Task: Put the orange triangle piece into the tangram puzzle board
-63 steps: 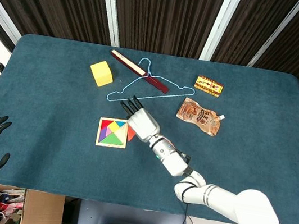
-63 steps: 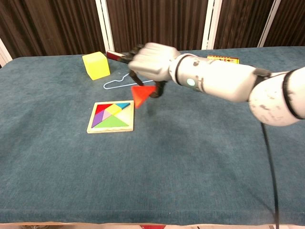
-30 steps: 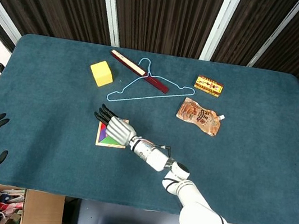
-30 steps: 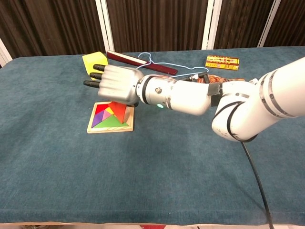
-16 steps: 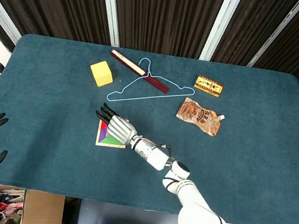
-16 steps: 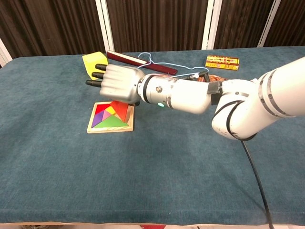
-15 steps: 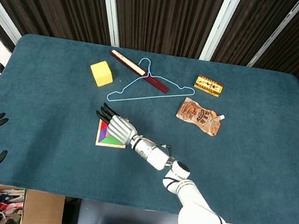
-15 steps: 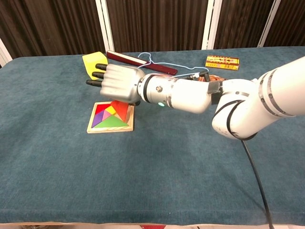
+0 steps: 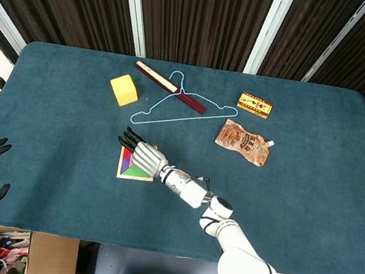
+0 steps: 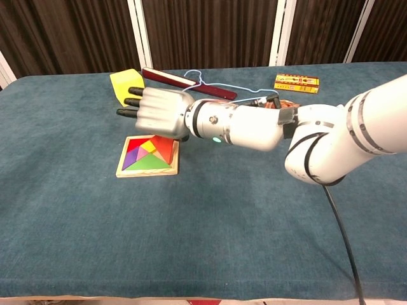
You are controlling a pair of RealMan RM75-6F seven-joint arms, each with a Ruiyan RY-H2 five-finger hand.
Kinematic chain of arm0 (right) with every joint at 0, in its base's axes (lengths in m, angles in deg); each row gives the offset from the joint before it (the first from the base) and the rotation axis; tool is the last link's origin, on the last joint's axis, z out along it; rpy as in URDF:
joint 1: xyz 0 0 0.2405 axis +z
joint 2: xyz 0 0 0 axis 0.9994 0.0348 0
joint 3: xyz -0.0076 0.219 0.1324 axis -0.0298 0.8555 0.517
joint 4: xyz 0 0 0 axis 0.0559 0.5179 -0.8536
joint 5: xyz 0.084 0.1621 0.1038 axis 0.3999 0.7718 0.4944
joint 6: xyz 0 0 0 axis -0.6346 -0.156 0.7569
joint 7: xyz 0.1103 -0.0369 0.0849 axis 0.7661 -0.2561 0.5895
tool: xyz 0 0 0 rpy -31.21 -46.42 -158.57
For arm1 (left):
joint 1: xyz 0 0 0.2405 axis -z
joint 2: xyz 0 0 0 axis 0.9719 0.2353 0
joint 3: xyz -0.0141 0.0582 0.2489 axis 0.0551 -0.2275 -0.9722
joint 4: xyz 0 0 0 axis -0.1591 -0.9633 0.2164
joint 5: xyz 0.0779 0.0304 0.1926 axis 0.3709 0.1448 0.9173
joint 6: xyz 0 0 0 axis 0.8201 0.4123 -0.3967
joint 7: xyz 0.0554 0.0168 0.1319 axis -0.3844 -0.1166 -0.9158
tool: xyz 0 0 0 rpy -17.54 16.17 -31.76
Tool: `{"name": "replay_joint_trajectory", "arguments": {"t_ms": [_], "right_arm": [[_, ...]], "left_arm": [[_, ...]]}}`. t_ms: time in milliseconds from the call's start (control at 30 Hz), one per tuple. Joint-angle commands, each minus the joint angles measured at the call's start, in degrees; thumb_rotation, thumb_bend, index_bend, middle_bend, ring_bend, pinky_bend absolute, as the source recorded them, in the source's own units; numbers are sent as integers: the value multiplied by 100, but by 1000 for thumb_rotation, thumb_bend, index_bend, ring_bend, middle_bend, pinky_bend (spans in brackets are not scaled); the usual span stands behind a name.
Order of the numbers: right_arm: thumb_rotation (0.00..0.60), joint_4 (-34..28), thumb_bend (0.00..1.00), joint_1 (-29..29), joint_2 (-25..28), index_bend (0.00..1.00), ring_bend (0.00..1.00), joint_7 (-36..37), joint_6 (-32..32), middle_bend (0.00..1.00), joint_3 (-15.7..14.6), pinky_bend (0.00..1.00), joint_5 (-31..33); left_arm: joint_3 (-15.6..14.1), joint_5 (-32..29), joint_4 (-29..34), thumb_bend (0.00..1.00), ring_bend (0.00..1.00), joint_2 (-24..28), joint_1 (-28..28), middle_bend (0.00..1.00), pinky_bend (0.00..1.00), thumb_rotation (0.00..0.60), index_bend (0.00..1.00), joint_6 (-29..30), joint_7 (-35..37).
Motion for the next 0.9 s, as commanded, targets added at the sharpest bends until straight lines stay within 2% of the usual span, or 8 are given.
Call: {"name": "replay_joint_trajectory", "arguments": {"t_ms": [33,367,533,900], "right_arm": [[600,-10,434,-4,-4,779,0,14,-9,73,-15,64,-12],[600,-53,433,-33,-9,765,0,10,-48,74,-98,64,-77],[600,-49,433,-32,-20,676,0,-15,-32,75,-76,64,-53],[600,-98,434,-41,16,585,0,-57,-27,71,-71,63,-41]], "left_arm": [[-2,6,-7,427,0,-2,2,0,10,600,0,-1,12],[-12,35,0,427,0,3,-6,0,11,600,0,27,10],[-12,32,-6,427,0,-3,0,0,11,600,0,16,11],[-16,43,-4,426,0,-2,1,0,11,600,0,24,12]]}}
